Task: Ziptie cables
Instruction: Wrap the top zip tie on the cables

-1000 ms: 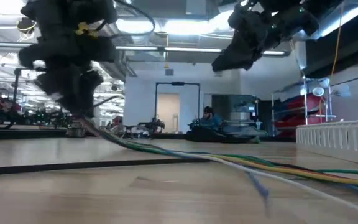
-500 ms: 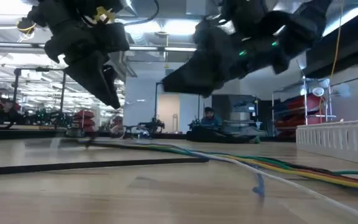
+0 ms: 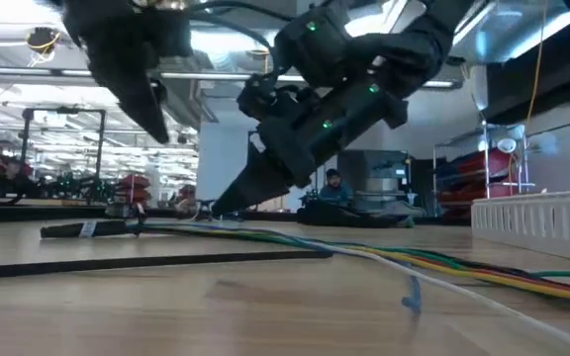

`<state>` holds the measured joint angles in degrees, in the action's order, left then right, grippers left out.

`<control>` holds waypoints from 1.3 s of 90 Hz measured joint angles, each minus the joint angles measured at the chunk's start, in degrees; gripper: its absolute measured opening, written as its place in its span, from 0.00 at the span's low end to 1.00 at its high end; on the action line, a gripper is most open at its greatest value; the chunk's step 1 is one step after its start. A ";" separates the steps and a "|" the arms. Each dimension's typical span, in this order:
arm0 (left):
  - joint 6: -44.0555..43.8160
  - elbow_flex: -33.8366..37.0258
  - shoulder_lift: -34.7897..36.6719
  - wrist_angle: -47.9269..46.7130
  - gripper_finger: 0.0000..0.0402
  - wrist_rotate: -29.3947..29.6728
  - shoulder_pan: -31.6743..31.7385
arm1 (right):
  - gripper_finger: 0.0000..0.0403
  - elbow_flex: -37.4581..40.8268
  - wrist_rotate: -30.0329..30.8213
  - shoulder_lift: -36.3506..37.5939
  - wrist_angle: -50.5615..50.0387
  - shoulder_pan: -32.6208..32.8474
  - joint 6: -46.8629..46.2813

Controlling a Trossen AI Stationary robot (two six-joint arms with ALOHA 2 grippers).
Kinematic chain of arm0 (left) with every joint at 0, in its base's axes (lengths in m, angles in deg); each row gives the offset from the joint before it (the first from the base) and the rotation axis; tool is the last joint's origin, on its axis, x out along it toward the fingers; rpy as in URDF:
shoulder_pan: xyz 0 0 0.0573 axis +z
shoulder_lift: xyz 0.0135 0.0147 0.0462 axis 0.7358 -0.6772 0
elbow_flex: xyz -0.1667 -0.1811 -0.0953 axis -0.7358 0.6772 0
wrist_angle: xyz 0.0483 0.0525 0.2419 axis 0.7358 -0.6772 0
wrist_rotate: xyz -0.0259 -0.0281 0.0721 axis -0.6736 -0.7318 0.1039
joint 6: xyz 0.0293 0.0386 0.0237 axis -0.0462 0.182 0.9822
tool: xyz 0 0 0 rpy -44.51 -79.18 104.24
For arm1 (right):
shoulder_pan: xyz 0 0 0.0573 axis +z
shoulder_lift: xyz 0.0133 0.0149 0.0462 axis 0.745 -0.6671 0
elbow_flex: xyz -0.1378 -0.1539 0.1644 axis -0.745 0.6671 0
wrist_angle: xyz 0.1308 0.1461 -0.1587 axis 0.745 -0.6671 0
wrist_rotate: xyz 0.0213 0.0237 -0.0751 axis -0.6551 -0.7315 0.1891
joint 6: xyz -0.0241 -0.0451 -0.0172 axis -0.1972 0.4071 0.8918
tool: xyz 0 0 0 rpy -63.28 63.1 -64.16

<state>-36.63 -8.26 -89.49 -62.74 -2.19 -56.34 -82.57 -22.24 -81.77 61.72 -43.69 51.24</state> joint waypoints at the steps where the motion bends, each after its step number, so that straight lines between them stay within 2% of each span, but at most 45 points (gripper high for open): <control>1: -0.88 0.25 0.43 -0.50 0.55 0.02 -0.29 | 0.23 -0.16 0.13 0.00 -0.20 -0.01 -0.01; 10: -9.73 5.32 3.89 -0.74 0.55 1.19 -3.35 | 0.24 -0.98 0.66 0.00 -0.10 -0.02 -0.96; 17: -17.17 10.74 5.89 3.26 0.55 1.67 -4.76 | 0.25 -1.15 0.77 0.00 -0.11 -0.33 -2.48; 28: -27.32 19.27 7.07 16.77 0.55 4.02 -5.52 | 0.32 -1.15 0.70 0.00 -0.57 -0.87 -4.24; 42: -34.89 28.11 6.30 32.47 0.55 7.99 -3.45 | 0.39 -1.15 0.57 0.00 -0.54 -1.15 -4.29; 58: -37.87 34.69 5.74 46.32 0.55 8.72 0.54 | 0.42 -1.15 0.53 -0.03 -0.52 -1.15 -3.52; 83: -33.70 37.08 1.94 54.93 0.54 8.52 3.45 | 0.41 -1.09 0.53 -1.49 -0.34 -1.13 -2.42; 93: -29.47 36.85 -0.24 56.07 0.44 8.53 3.45 | 0.41 -1.11 0.53 -1.55 0.45 -1.13 -2.40; 110: -18.94 36.79 -2.14 56.13 0.08 8.78 3.45 | 0.41 -1.11 -0.18 -1.57 3.63 -1.13 -2.38; 117: -14.61 36.46 -1.90 56.17 0.02 8.84 3.45 | 0.41 -1.11 -1.74 -1.60 6.91 -1.13 -2.38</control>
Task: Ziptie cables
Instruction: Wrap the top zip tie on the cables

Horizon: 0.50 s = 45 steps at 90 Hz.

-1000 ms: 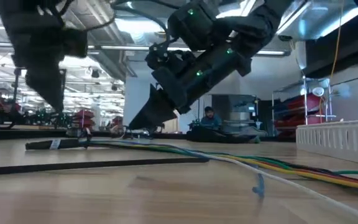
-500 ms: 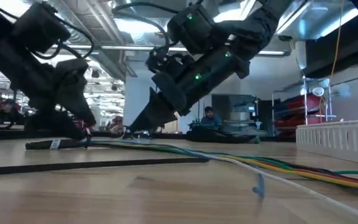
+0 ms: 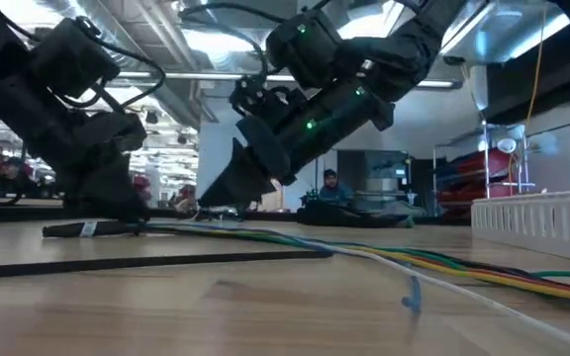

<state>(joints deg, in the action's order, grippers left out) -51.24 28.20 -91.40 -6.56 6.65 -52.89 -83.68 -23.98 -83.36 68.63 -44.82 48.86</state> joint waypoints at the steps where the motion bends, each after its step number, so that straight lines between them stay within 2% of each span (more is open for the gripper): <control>1: 0.57 -0.17 0.01 -0.03 0.02 -0.01 -0.03 | 0.41 0.00 -0.28 0.00 0.59 0.00 -0.01; 16: 7.72 -3.67 1.86 -0.49 0.00 0.00 -1.50 | 0.41 -0.12 -0.92 -2.48 8.45 0.02 -4.54; 30: 12.36 -6.73 3.20 -1.42 0.00 0.00 -2.80 | 0.41 -1.17 -0.33 -5.03 9.65 -0.09 -10.35; 45: 13.31 -7.66 3.26 -2.45 0.00 0.03 -3.15 | 0.41 -2.96 -0.03 -5.27 10.49 -0.37 -11.17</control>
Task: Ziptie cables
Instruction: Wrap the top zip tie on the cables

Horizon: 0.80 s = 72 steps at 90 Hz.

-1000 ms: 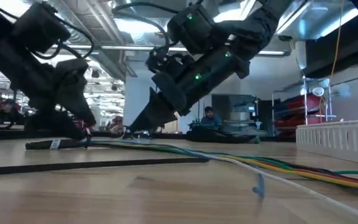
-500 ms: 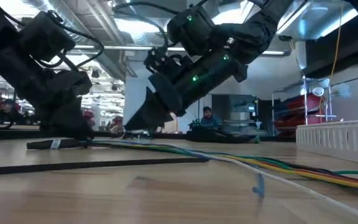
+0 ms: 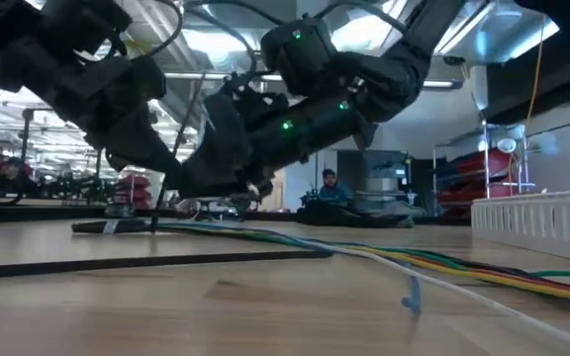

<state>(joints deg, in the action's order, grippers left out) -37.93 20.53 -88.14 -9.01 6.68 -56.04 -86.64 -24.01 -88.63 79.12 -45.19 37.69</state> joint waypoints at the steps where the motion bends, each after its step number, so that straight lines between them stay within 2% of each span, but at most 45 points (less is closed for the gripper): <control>1: 0.00 0.00 0.00 0.02 0.00 -0.01 0.00 | 0.41 -0.16 0.15 -0.13 0.11 0.00 0.00; 18: 0.11 0.00 0.00 0.26 0.00 0.07 0.00 | 0.41 -1.67 0.73 -3.61 2.52 0.00 -1.22; 26: 0.13 0.02 -0.02 0.15 0.00 0.17 0.00 | 0.37 -2.41 0.53 -4.49 2.55 0.00 -0.98; 33: 0.72 0.00 0.00 0.46 0.00 0.63 0.00 | 0.28 -3.64 -0.57 -5.33 3.19 0.00 0.19; 42: 1.29 0.00 0.99 0.24 0.00 0.89 0.01 | 0.09 -5.79 -3.10 -7.71 3.12 0.04 0.72; 47: 1.36 0.00 2.17 -0.43 0.00 0.87 0.06 | 0.03 -6.72 -3.86 -9.13 2.62 0.06 1.38; 62: 2.27 0.05 8.33 -4.87 0.00 3.19 0.13 | 0.01 -7.86 -3.73 -10.39 1.32 0.14 2.82; 72: 4.37 0.01 15.21 -8.62 0.00 5.60 1.03 | 0.00 -7.86 -3.08 -10.47 -0.24 0.49 3.48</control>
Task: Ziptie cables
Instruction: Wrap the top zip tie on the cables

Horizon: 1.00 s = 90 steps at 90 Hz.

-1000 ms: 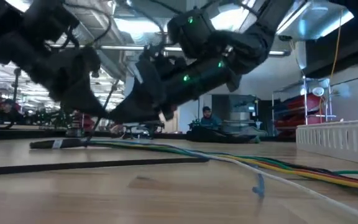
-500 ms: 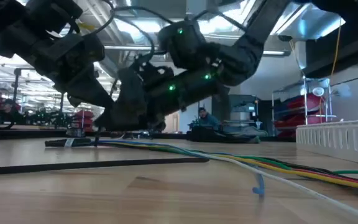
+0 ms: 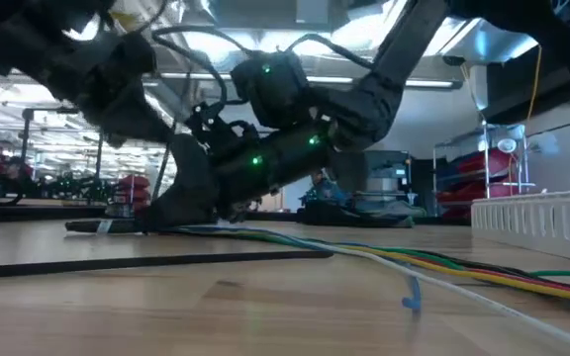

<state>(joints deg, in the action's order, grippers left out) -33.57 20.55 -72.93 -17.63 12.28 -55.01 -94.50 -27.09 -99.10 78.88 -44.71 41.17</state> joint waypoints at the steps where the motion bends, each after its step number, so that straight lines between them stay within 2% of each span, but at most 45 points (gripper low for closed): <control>1: 0.15 -0.01 0.70 -0.57 0.00 0.20 0.17 | 0.00 0.00 0.03 0.00 -0.17 0.05 0.04; 26: 2.64 -1.08 16.42 -17.39 0.00 4.49 5.02 | 0.00 0.00 0.44 0.04 -2.02 0.30 0.13; 39: 4.49 -1.47 18.60 -19.82 0.00 2.81 5.36 | 0.00 0.17 0.44 -0.07 -0.88 0.30 -0.57; 54: 12.17 -6.22 20.47 -31.14 0.02 5.07 6.19 | 0.00 -0.64 0.53 -0.21 -0.56 0.28 -1.55; 67: 16.09 -14.37 21.07 -36.96 0.10 6.94 7.71 | 0.00 -1.49 0.47 -0.28 -1.51 0.26 -1.58; 77: 15.90 -17.62 21.16 -40.83 0.20 6.96 8.15 | 0.01 -2.62 0.31 -0.37 -2.74 0.28 -1.58; 90: 11.83 -19.02 21.03 -46.67 0.33 5.87 7.99 | 0.10 -5.71 0.22 0.05 -8.75 0.27 -1.32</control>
<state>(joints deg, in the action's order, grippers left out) -21.74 1.53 -51.90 -64.30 18.15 -47.02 -100.20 -26.87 -99.05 70.14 -44.44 39.85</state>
